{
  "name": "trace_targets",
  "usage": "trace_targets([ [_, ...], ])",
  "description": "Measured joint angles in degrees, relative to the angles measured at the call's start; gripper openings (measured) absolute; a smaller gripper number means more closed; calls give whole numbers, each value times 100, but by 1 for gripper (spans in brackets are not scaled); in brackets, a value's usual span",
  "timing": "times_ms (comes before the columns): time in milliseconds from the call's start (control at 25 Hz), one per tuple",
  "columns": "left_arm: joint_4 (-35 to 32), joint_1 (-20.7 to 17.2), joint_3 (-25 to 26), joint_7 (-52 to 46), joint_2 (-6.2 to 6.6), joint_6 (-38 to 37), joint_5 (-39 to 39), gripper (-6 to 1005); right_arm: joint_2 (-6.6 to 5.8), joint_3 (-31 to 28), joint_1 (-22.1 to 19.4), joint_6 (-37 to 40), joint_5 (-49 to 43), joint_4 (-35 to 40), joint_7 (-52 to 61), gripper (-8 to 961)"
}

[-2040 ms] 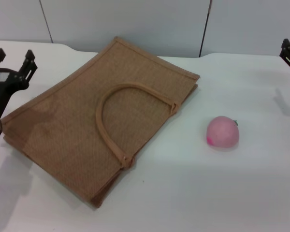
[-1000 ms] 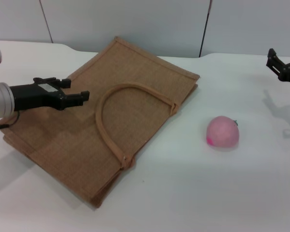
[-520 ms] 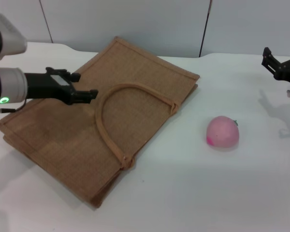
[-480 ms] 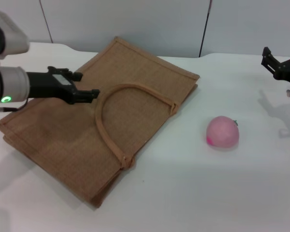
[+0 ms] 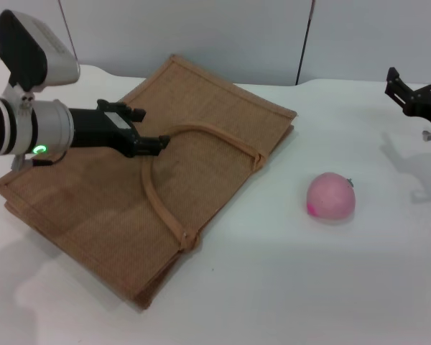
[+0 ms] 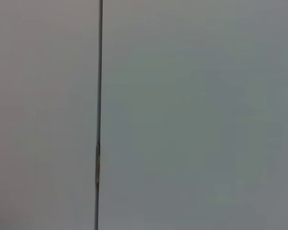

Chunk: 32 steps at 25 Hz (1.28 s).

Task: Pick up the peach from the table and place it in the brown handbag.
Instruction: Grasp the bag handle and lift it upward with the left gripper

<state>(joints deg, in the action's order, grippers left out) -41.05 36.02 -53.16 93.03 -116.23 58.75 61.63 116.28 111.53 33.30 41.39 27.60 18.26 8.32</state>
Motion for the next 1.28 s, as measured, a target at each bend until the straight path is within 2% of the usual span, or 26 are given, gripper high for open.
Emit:
trace_targets([
  [600,508,35,7,128,-15,-450,51,718,-1,0,1,-9,0,29,3,880],
  [1160,710,103,8,232,-13,-604,60,711,-1,0,1,-18,0,45,3,880],
  [1280,716,113,7,221,-13,-657,60,622,-1,0,5,-18,0,47,4,880],
])
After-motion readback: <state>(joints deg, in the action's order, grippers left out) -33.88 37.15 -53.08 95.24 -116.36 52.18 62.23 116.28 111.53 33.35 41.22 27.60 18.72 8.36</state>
